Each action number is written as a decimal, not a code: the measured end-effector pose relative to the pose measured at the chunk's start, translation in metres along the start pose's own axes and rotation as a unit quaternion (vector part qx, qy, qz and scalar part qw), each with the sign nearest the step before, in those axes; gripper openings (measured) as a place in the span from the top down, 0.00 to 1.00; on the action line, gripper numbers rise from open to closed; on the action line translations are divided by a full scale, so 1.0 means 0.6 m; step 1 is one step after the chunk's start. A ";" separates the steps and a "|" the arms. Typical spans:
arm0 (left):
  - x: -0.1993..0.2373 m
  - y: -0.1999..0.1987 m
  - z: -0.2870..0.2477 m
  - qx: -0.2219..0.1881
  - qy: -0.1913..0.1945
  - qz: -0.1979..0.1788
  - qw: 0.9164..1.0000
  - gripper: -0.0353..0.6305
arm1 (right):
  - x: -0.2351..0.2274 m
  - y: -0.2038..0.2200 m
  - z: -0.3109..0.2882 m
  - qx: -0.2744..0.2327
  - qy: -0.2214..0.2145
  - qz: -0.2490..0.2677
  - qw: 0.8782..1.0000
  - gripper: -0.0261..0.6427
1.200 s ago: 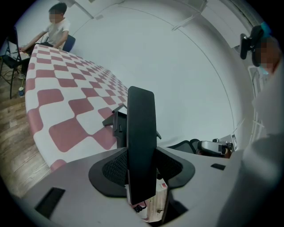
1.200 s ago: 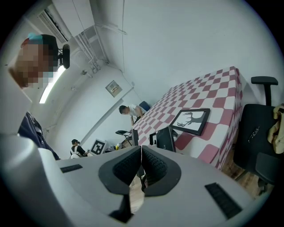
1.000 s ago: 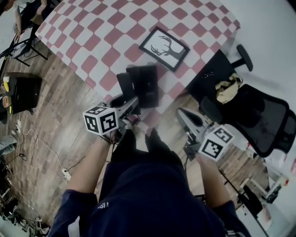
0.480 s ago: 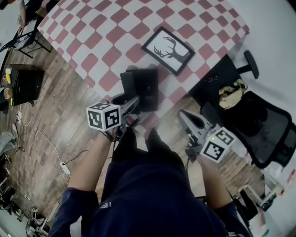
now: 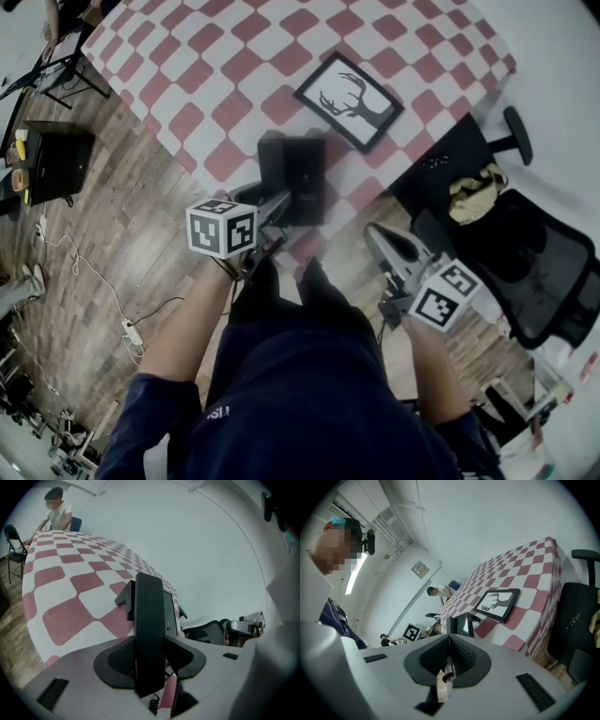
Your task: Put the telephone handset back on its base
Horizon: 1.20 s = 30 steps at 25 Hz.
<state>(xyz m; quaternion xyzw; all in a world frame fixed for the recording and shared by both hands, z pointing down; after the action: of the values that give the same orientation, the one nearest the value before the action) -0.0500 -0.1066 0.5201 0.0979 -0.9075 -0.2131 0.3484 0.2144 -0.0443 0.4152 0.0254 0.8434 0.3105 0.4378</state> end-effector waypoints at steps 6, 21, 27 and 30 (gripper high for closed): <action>-0.003 0.000 -0.002 -0.001 -0.016 -0.001 1.000 0.62 | -0.009 0.002 0.005 -0.001 0.003 0.000 1.000 0.94; -0.004 -0.002 -0.003 0.004 -0.045 0.021 0.999 0.62 | -0.006 0.005 -0.002 0.010 -0.007 0.003 1.000 0.94; -0.002 -0.002 -0.003 0.001 -0.038 0.027 0.999 0.61 | -0.005 0.007 -0.006 0.014 -0.007 0.005 1.000 0.94; -0.002 -0.001 0.001 -0.001 -0.033 0.028 0.999 0.61 | -0.001 0.006 -0.009 0.013 -0.008 0.008 1.000 0.94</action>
<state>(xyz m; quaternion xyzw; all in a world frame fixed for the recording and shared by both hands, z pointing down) -0.0494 -0.1068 0.5187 0.0654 -0.9208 -0.2074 0.3238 0.2099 -0.0445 0.4198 0.0400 0.8439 0.3024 0.4414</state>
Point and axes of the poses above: the fingertips, and each gripper's own axes: z backward along the fingers, x to its left, y out of its underside, the point moved 8 cm from there along z, backward along the fingers, and after that the axes turned 2 degrees about -z, right-handed, at the moved point
